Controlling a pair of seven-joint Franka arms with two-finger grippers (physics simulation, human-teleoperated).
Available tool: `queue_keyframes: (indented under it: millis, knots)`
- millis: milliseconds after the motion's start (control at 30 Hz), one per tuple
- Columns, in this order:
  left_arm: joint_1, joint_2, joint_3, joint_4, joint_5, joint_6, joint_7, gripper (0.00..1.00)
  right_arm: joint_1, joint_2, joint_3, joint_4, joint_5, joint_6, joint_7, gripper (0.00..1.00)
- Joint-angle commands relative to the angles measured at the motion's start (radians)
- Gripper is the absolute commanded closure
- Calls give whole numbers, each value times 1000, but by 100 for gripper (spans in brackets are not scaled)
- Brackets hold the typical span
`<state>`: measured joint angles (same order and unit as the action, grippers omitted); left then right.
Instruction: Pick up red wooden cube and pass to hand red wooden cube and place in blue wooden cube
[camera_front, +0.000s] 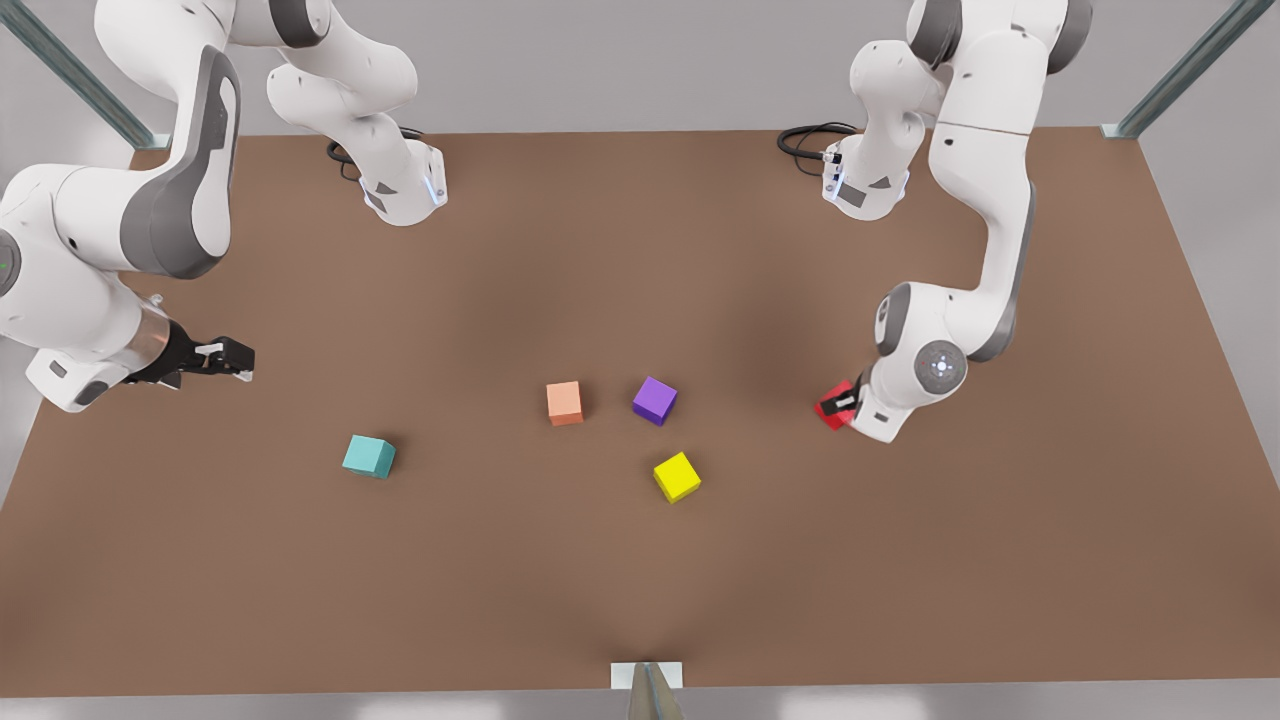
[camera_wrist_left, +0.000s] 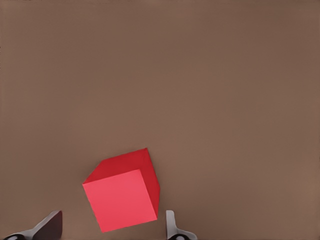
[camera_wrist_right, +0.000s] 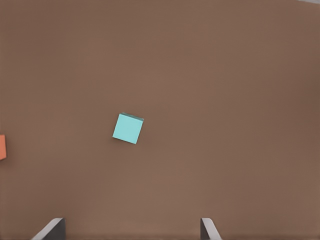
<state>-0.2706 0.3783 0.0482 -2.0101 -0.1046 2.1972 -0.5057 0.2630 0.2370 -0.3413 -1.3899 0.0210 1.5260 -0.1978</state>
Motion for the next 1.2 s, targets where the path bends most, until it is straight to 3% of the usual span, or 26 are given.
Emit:
queue_keyframes:
  millis: [0,400,1033,1067,1100,1167]
  knots:
    - [-1,17,2,4,-14,85,-310,0,-1,1,-1,0,0,-3,-17,0]
    - [-7,44,32,-21,-18,82,-412,0,-1,4,-1,0,0,-7,-25,0]
    - [-27,139,24,-39,-14,176,-266,0,1,5,-1,-6,0,-9,-26,0]
    - [-27,140,24,-38,-17,177,-267,11,2,5,-1,-8,0,-9,-26,0]
    - [-27,140,25,-38,-17,177,-267,28,2,5,-1,-8,0,-9,-26,0]
    - [-27,137,24,-38,-17,176,-267,34,2,7,-1,-6,0,-9,-26,0]
